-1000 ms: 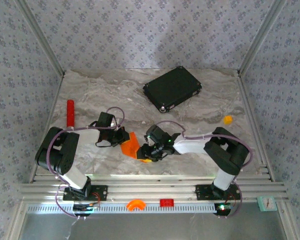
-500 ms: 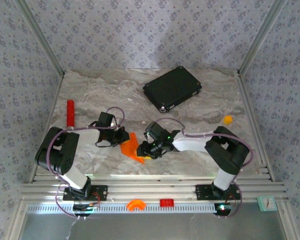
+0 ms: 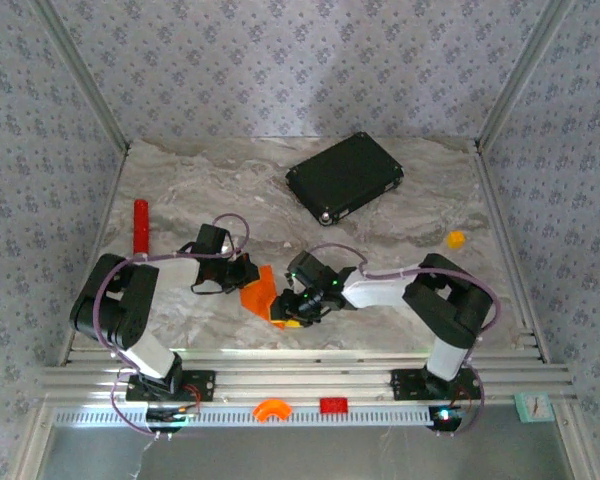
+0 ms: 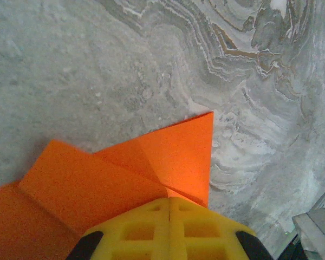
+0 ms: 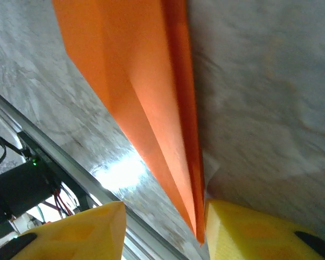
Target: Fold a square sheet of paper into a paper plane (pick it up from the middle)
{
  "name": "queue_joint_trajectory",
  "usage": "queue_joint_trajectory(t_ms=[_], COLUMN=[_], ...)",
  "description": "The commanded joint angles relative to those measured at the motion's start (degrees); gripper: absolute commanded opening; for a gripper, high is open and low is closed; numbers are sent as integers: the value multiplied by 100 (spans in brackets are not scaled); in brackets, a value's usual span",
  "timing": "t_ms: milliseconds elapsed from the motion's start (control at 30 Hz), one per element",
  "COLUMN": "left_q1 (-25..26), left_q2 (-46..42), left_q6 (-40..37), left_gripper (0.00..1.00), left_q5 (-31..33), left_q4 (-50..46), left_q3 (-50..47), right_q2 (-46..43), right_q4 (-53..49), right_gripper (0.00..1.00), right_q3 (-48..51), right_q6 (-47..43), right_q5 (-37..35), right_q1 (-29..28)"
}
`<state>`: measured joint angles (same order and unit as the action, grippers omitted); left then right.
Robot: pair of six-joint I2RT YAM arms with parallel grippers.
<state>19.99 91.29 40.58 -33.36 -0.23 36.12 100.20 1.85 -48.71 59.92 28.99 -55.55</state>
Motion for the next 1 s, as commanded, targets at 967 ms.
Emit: queue_joint_trajectory(t_ms=[967], left_q1=[28], left_q2=[116], left_q6=[20], left_gripper=[0], left_q5=[-21], left_q4=[-69], left_q3=[86], right_q2=[250], right_q4=[67], right_gripper=[32], right_q3=[-399], right_q6=[-213], right_q5=[-437], right_q1=[180])
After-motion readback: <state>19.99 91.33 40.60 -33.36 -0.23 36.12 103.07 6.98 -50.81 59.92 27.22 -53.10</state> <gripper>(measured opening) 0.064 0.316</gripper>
